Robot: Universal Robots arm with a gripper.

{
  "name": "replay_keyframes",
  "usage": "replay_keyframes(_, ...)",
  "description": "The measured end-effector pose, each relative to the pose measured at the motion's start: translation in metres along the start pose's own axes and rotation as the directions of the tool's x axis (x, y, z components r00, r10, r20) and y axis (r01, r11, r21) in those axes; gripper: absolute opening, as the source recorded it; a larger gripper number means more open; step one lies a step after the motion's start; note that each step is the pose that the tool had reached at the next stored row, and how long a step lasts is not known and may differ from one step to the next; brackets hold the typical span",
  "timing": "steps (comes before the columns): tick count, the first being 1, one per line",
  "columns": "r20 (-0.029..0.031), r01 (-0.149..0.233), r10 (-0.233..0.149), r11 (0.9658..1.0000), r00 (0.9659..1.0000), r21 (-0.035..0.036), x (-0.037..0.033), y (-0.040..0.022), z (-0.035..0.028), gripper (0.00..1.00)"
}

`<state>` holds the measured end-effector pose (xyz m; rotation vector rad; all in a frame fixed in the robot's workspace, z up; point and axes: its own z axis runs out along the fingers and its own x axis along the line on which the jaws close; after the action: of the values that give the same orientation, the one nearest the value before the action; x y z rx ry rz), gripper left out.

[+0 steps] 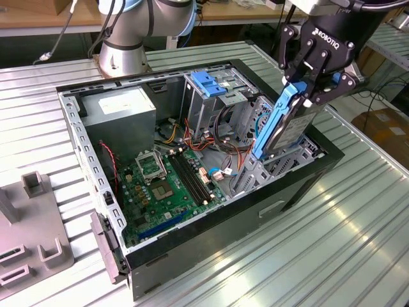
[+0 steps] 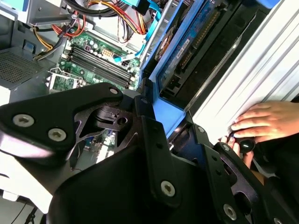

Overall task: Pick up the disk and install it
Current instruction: 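Insert the disk into the insertion slot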

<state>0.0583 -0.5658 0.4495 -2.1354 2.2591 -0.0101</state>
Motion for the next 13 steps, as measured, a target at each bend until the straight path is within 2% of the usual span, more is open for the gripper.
replay_keyframes(13, -0.0001, 0.0, 0.0, 1.0, 1.0, -0.0001, 0.0012, 0.0003, 0.0134, 0.37)
